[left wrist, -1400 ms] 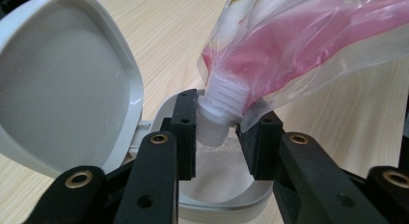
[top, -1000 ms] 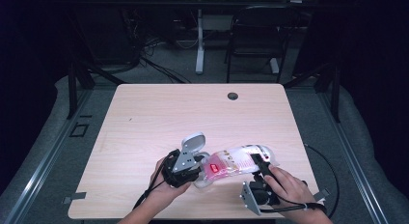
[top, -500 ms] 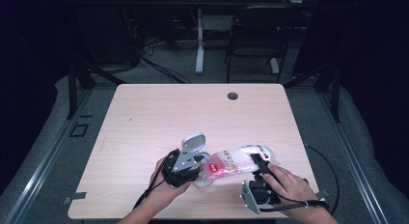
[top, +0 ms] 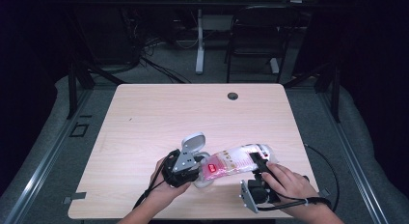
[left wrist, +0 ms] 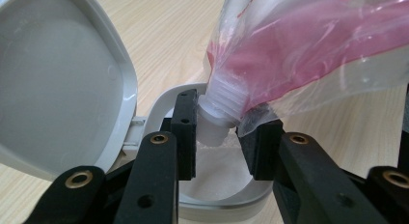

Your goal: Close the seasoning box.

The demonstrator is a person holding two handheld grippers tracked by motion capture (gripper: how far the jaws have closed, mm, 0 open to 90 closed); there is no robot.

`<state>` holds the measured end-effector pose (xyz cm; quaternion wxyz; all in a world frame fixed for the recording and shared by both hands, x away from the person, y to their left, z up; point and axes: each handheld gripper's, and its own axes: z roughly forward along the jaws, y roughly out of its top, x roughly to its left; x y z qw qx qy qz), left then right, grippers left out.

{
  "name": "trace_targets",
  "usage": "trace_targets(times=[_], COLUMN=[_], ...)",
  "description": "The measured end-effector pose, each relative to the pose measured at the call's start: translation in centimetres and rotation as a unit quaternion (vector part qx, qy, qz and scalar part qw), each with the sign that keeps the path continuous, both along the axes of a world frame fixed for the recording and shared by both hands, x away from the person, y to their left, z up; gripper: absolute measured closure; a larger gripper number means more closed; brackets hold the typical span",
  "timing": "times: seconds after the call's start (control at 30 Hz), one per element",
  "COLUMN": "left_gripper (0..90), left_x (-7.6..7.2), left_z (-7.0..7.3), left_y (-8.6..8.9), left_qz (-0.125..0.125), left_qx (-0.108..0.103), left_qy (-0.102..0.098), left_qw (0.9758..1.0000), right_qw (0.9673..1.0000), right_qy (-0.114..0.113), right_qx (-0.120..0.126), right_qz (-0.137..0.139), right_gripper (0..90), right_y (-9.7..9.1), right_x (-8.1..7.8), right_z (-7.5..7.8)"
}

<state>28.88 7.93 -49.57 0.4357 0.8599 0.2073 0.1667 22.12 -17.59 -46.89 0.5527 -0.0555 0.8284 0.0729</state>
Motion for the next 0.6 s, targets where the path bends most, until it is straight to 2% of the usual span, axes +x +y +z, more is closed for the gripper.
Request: trace_targets(times=[0.07, 0.1, 0.23, 0.33, 0.6], left_gripper=[70.3, 70.4, 70.4, 70.4, 70.4], left_x=[0.0, 0.0, 0.0, 0.01, 0.07], left_z=[0.0, 0.0, 0.0, -0.02, -0.06], left_y=[0.0, 0.0, 0.02, 0.02, 0.03], left_qz=[-0.001, 0.0, 0.0, 0.001, 0.001], left_qx=[0.001, 0.001, 0.0, -0.002, 0.001], left_qy=[0.0, 0.0, 0.0, 0.003, 0.0], left_qw=[1.0, 1.0, 1.0, 1.0, 1.0], right_qw=[1.0, 0.9999, 1.0, 0.9998, 0.9994], right_qy=[0.0, -0.003, -0.001, -0.002, -0.004], right_qx=[-0.001, -0.013, -0.009, -0.021, -0.033], right_qz=[0.0, -0.004, 0.003, -0.003, 0.011], right_gripper=[59.7, 59.7, 59.7, 59.7, 59.8], right_y=[0.02, 0.11, 0.15, 0.3, 0.49], right_x=[-0.02, -0.12, -0.04, -0.13, 0.07], right_z=[0.04, 0.24, 0.32, 0.6, 0.86])
